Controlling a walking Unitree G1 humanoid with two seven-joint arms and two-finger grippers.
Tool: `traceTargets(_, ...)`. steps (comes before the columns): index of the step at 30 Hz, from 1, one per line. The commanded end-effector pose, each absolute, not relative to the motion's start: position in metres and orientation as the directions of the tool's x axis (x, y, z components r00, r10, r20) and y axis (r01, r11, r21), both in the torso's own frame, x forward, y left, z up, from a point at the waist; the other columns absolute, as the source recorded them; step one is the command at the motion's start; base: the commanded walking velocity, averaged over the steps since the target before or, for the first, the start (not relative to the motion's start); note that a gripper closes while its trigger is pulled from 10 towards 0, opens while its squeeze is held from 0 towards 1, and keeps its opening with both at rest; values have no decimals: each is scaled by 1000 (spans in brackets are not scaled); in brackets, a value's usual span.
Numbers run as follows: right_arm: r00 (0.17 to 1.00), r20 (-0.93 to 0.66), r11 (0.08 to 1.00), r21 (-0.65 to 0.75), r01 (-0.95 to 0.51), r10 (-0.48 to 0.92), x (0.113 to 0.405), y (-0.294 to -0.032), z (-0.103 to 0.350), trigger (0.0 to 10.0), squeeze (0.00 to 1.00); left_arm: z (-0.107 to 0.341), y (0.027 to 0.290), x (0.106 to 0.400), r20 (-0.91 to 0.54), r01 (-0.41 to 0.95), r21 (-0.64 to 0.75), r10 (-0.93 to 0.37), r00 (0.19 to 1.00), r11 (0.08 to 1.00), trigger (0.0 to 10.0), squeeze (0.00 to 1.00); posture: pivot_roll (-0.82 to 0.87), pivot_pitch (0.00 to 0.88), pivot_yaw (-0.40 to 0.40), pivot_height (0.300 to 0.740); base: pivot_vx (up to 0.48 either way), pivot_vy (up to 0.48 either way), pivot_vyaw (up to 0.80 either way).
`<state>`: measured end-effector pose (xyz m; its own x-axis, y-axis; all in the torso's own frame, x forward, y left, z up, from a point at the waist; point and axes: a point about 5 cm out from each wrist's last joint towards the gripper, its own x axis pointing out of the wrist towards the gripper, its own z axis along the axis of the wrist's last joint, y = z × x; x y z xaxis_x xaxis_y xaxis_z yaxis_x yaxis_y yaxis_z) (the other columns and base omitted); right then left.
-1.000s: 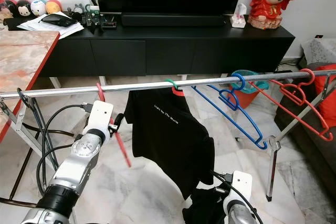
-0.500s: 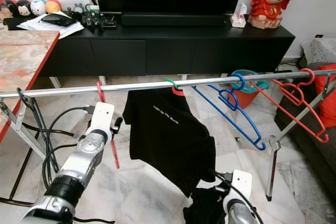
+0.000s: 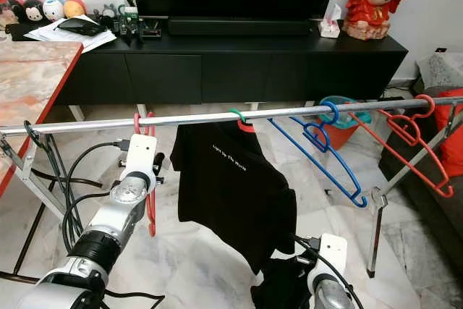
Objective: Hang hanger
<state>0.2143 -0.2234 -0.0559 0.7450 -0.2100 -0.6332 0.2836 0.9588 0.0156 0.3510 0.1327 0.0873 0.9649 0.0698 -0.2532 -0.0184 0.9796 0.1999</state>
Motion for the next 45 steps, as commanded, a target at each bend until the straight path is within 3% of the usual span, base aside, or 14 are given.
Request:
traceTargets(1, 751, -622, 957, 11, 290, -221, 218, -228, -52, 10000, 0, 90, 129, 353, -242, -14, 194, 62, 968, 981, 0, 0, -6, 0, -90, 740, 0, 0, 0)
traceTargets(7, 752, -622, 957, 13, 290, -219, 219, -227, -52, 10000, 0, 84, 127, 352, -260, -3, 197, 55, 964, 980, 0, 0, -7, 0, -88, 740, 0, 0, 0)
traceTargets(8, 752, -622, 957, 15, 289, -218, 219, -227, -52, 10000, 0, 82, 127, 352, -272, 5, 197, 50, 961, 980, 1647, 0, -8, 0, -87, 740, 0, 0, 0)
traceTargets(9, 752, -623, 957, 15, 289, -217, 218, -227, -52, 10000, 0, 81, 126, 352, -277, 8, 198, 48, 960, 980, 4588, 0, -8, 0, -87, 740, 0, 0, 0)
traceTargets(10, 752, -623, 957, 16, 289, -216, 218, -227, -53, 10000, 0, 80, 126, 351, -280, 11, 199, 46, 959, 980, 4588, 0, -8, 0, -87, 740, 0, 0, 0)
traceTargets(11, 752, -623, 958, 17, 288, -215, 218, -227, -53, 10000, 0, 79, 125, 351, -284, 14, 197, 43, 958, 980, 10000, 0, -9, 0, -87, 740, 0, 0, 0)
traceTargets(34, 752, -627, 960, 21, 278, -204, 219, -227, -53, 10000, 0, 71, 112, 349, -313, 91, 191, -27, 950, 977, 10000, 0, -11, 0, -93, 740, 0, 0, 0)
traceTargets(35, 752, -627, 960, 21, 278, -204, 219, -227, -53, 10000, 0, 71, 111, 349, -311, 91, 193, -28, 950, 977, 10000, 1000, -11, 0, -93, 740, 0, 0, 0)
traceTargets(39, 752, -627, 961, 22, 277, -203, 219, -227, -53, 10000, 0, 72, 111, 350, -308, 89, 193, -26, 951, 977, 10000, 980, -13, 0, -93, 740, 0, 0, 0)
traceTargets(40, 752, -628, 961, 22, 277, -202, 219, -227, -53, 10000, 0, 73, 110, 351, -307, 89, 194, -26, 951, 977, 10000, 0, -13, 0, -94, 740, 0, 0, 0)
traceTargets(45, 751, -628, 961, 22, 276, -201, 219, -227, -53, 10000, 0, 76, 110, 354, -304, 87, 196, -24, 953, 977, 10000, 0, -15, 0, -94, 740, 0, 0, 0)
